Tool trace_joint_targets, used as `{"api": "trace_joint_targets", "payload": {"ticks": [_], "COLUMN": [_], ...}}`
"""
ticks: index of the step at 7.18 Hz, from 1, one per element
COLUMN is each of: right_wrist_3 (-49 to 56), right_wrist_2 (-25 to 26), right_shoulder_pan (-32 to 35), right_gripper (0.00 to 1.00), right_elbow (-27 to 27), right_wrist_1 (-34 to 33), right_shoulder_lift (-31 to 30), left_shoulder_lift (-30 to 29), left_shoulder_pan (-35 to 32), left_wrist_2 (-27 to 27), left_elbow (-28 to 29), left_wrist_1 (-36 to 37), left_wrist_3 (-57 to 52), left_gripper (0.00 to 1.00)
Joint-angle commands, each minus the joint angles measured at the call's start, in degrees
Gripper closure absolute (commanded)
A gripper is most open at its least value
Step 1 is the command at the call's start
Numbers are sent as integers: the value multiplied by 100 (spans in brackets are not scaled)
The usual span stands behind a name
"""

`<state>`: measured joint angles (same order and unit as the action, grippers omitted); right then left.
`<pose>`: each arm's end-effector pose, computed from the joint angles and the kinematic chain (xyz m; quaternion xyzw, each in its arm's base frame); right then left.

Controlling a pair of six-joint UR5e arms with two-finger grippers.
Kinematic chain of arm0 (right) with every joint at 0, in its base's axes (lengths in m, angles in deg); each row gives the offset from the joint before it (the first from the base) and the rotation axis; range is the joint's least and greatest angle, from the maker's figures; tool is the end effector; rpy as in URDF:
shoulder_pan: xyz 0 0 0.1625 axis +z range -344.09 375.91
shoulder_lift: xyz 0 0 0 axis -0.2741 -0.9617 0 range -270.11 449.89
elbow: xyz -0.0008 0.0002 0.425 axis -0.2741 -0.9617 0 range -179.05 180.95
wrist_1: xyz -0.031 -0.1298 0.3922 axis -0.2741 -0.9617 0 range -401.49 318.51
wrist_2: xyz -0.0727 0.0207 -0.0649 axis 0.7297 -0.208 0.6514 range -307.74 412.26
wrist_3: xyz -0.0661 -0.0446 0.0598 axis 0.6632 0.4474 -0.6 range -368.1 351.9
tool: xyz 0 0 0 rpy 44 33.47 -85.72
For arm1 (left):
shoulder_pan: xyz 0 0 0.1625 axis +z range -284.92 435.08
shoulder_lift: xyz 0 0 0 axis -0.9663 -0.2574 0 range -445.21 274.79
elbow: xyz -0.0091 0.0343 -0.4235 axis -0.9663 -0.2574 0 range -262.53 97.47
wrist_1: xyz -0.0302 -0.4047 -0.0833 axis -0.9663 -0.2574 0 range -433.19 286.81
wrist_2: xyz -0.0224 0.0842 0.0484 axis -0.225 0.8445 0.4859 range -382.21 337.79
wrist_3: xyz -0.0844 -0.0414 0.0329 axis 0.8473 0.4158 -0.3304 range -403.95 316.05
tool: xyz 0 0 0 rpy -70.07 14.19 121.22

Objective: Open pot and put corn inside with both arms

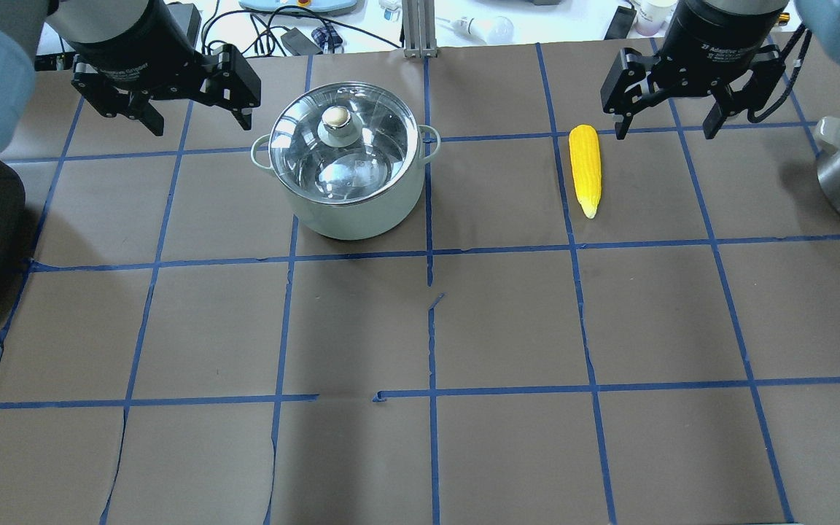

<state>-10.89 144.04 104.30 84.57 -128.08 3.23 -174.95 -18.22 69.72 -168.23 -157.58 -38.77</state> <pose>0.1158 -0.5189 0.5073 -0.0384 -0.9991 -0.0031 0.0156 -0.1588 -0.4964 0.5383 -0.0179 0.9958 -0.0896 0.0102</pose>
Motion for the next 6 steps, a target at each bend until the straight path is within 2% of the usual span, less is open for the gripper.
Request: {"api": "trace_joint_targets", "payload": {"ticks": [1,6], "right_wrist_3": [-3,50], "right_wrist_2": [-2,-19], "right_shoulder_pan": [3,3], "right_gripper": [0,0], "right_elbow": [5,5], "right_wrist_1": [20,55], "right_shoulder_lift": [-1,-1], "left_shoulder_lift": [0,0], "left_shoulder_pan": [-4,5], "left_wrist_2": [0,-9], "left_elbow": [1,10], "left_wrist_1": [-7,1], "left_wrist_3": [0,0], "left_gripper": [0,0]}}
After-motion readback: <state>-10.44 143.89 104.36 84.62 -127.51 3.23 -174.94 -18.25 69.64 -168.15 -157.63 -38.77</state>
